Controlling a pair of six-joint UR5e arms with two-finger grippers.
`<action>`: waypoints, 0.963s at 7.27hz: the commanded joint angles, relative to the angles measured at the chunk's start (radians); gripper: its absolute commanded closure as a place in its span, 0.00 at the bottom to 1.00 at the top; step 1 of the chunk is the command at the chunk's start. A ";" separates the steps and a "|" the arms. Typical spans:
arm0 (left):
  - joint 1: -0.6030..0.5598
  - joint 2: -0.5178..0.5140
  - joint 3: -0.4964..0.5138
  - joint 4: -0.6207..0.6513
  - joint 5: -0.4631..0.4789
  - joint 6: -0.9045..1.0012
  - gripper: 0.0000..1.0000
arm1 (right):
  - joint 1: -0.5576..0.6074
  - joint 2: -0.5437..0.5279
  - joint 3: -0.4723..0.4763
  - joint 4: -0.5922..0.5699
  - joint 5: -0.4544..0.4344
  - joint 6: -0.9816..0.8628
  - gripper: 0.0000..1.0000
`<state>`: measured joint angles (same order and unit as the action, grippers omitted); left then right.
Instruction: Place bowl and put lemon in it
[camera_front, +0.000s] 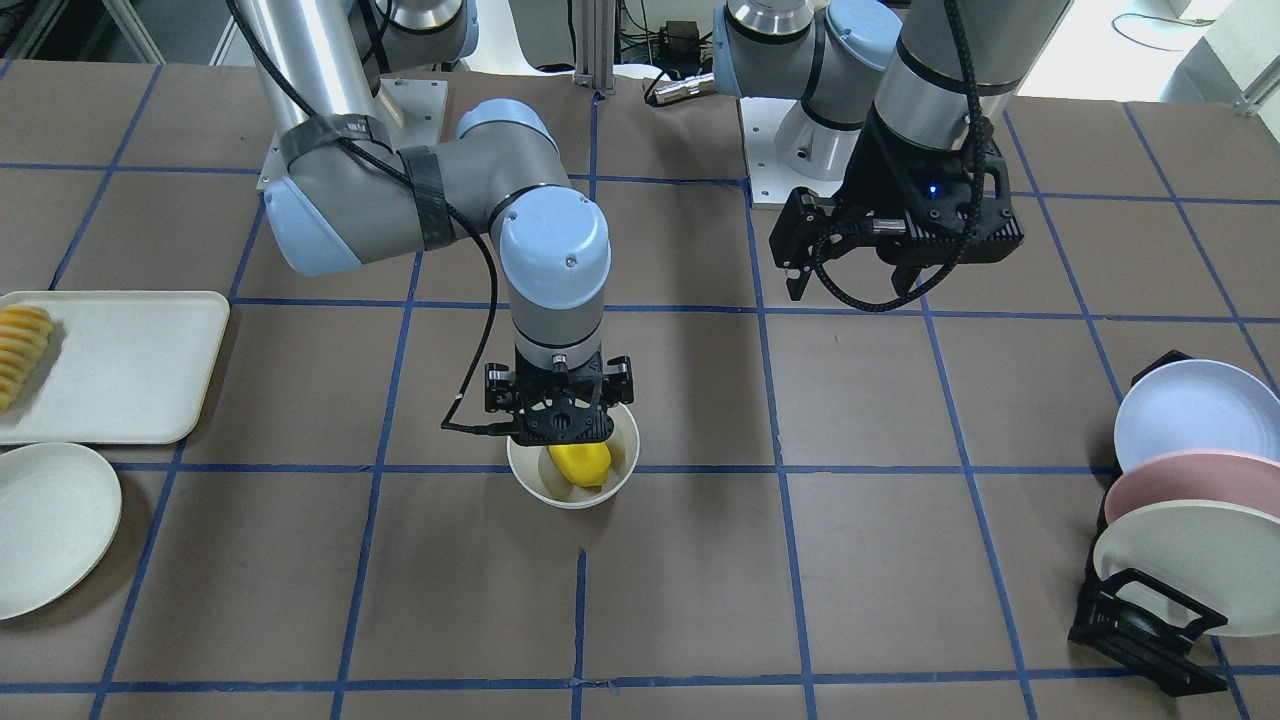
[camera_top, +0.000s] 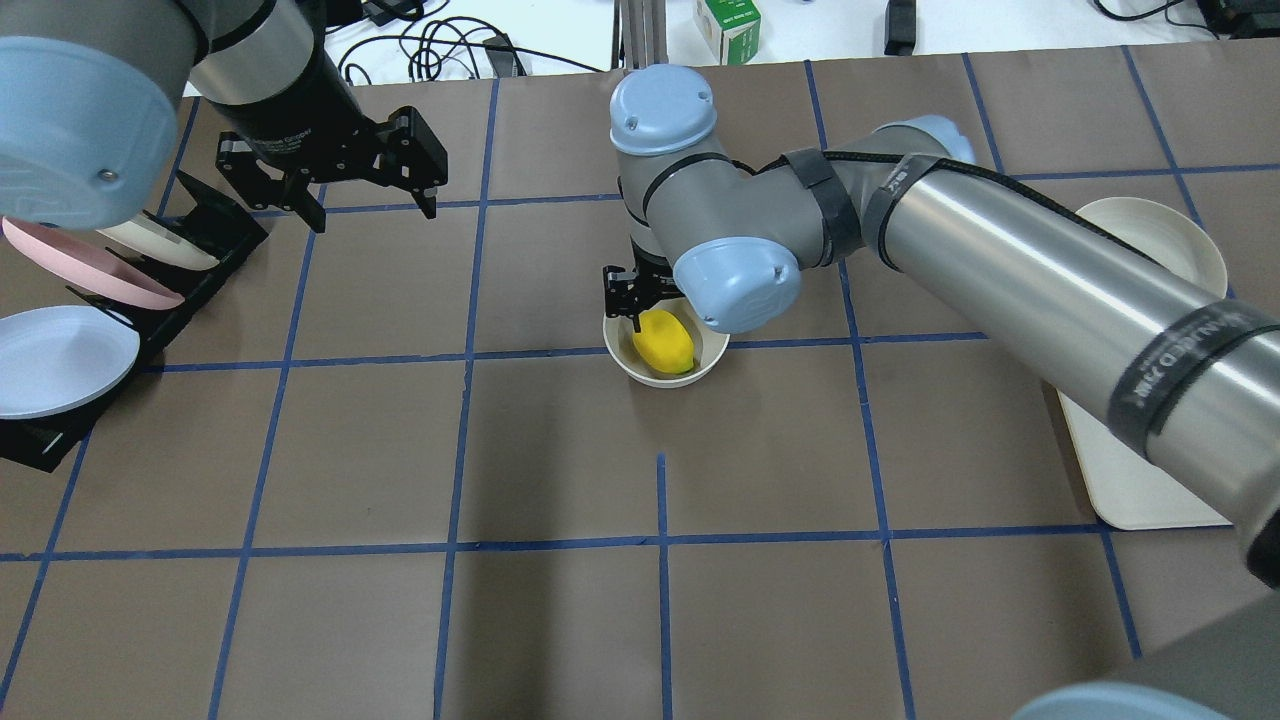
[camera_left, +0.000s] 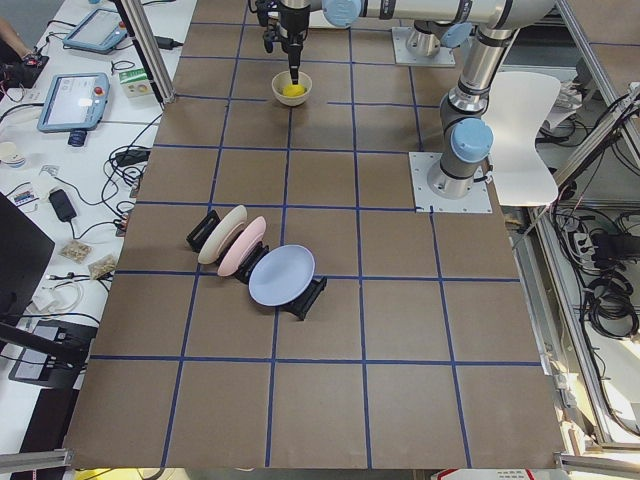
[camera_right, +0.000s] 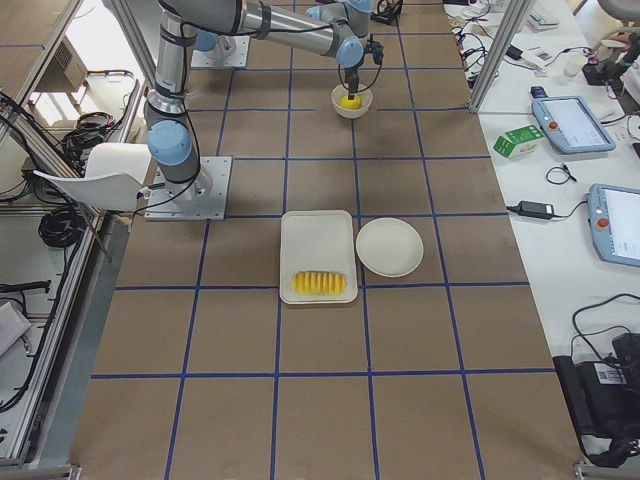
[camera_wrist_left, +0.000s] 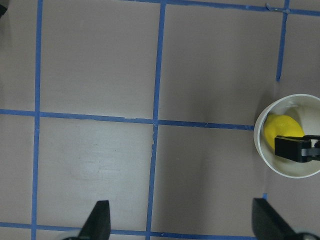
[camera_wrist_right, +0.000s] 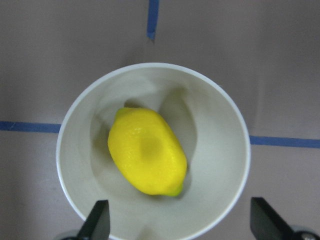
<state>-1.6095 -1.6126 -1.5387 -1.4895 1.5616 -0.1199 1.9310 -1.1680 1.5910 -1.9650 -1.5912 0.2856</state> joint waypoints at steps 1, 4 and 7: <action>0.002 -0.001 0.000 0.002 -0.001 0.000 0.00 | -0.102 -0.129 -0.003 0.078 0.014 -0.064 0.00; 0.000 -0.003 -0.001 0.002 -0.001 -0.001 0.00 | -0.334 -0.341 -0.005 0.327 0.016 -0.181 0.00; -0.003 -0.004 -0.001 0.002 0.000 -0.001 0.00 | -0.374 -0.473 -0.008 0.490 0.017 -0.226 0.00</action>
<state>-1.6107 -1.6156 -1.5401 -1.4880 1.5614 -0.1201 1.5685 -1.5957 1.5853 -1.5370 -1.5758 0.0704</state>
